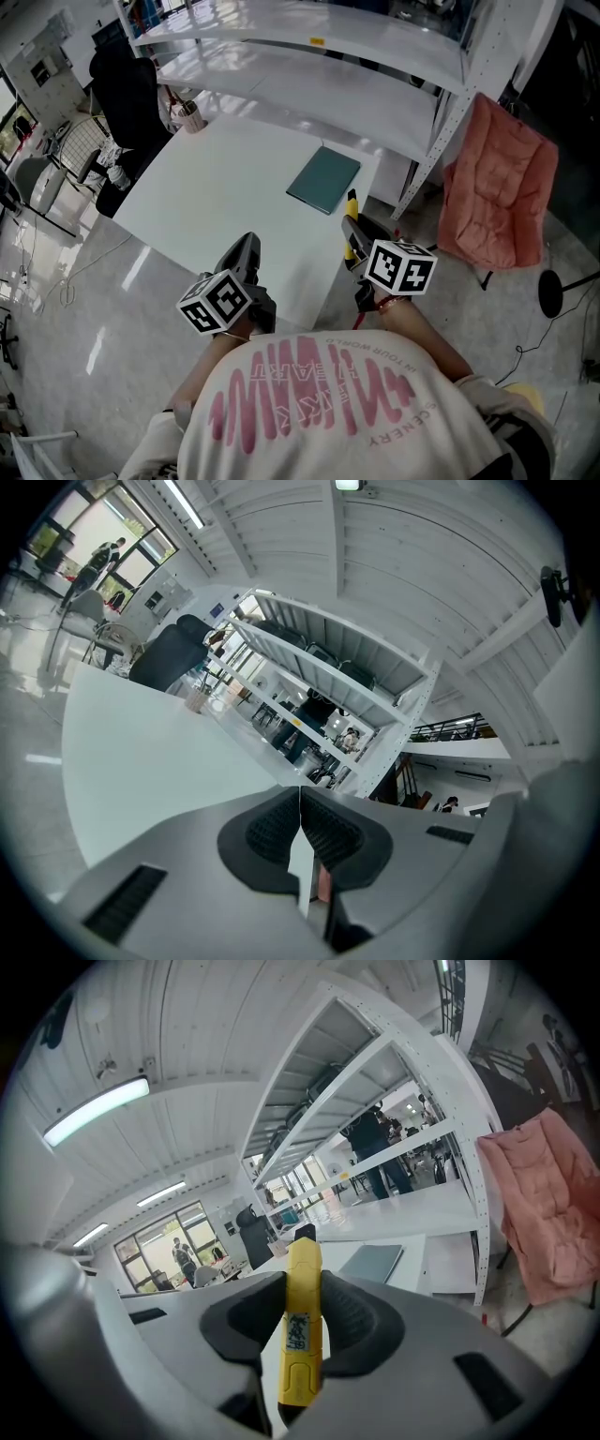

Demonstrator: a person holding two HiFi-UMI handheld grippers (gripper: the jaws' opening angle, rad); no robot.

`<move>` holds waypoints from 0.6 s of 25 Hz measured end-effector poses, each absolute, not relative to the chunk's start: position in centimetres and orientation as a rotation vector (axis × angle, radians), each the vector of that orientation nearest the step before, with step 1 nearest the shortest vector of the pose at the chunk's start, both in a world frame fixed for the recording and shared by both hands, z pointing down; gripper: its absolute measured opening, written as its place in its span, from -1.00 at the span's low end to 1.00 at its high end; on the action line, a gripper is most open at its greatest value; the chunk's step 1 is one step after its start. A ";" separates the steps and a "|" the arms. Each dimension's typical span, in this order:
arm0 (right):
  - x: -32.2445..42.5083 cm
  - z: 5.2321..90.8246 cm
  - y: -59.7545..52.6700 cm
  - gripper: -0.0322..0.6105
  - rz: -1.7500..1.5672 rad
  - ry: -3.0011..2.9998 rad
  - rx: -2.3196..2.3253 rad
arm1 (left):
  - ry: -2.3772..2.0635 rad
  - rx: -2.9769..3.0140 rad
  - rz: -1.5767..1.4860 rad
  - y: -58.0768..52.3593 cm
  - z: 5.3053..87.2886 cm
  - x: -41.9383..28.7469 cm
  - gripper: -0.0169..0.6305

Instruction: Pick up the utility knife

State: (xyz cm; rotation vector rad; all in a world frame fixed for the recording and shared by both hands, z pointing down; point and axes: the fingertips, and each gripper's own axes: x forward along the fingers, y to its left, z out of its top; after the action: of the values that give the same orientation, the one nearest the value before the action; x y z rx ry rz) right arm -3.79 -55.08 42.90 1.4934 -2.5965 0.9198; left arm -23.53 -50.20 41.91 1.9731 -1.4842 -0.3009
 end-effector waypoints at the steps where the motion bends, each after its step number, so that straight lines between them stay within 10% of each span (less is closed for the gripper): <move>1: -3.7 42.9 -55.2 -0.49 0.918 -2.597 1.494 | -1.481 1.973 -0.302 -50.3 41.9 -23.4 -0.87; 15: -3.5 43.6 -55.2 -0.49 0.921 -2.575 1.505 | -1.466 1.973 -0.302 -50.4 42.4 -23.3 -0.87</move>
State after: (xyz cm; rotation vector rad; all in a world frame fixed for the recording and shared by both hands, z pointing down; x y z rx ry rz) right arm -3.46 -55.18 43.63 1.5052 -2.5750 0.9207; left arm -23.25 -50.36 42.43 1.9730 -1.4662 -0.3017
